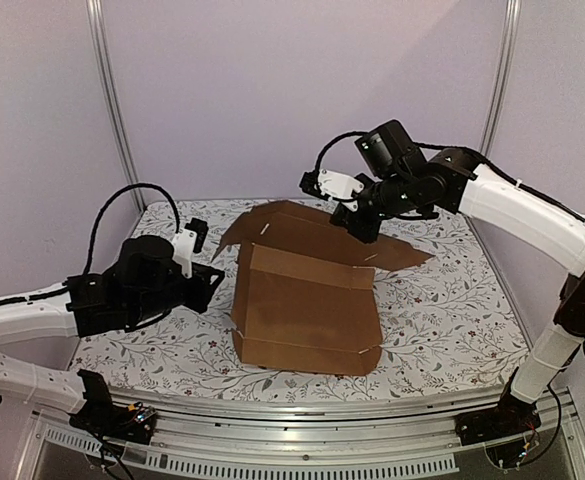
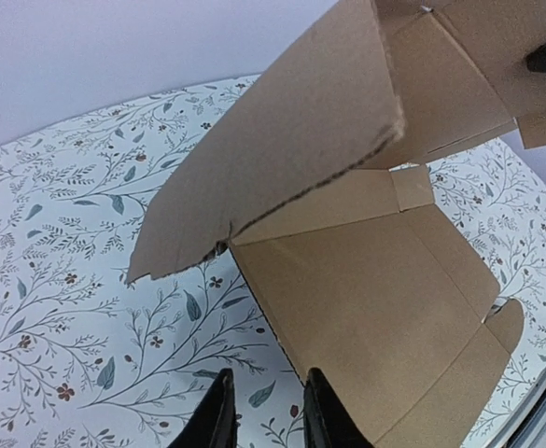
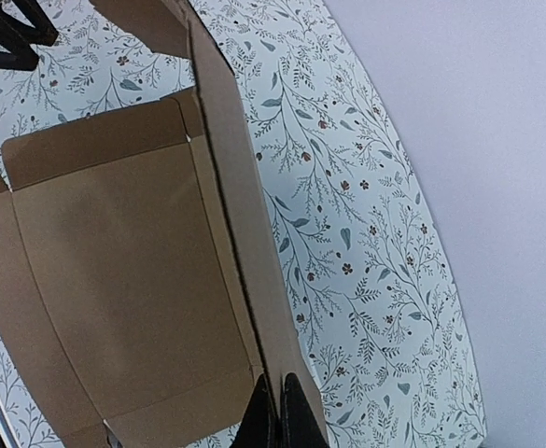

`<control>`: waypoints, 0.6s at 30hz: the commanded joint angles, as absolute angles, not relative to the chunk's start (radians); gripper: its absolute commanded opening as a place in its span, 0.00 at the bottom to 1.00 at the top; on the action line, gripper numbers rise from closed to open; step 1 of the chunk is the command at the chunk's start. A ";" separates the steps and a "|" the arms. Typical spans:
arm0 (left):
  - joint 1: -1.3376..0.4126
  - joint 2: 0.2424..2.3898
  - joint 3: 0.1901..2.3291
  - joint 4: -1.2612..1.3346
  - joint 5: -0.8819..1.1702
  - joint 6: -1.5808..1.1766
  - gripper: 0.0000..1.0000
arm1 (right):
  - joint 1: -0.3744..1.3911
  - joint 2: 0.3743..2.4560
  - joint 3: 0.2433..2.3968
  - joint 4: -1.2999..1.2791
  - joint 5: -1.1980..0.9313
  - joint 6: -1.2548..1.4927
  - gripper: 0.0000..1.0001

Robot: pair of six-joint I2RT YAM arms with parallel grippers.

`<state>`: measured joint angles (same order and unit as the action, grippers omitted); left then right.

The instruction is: Fold the paper box

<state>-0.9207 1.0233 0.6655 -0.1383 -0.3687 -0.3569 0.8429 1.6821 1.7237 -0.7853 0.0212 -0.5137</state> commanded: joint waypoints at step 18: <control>-0.904 0.770 0.812 -0.372 -0.364 -0.350 0.46 | 0.884 1.677 1.997 -0.852 0.172 -0.455 0.00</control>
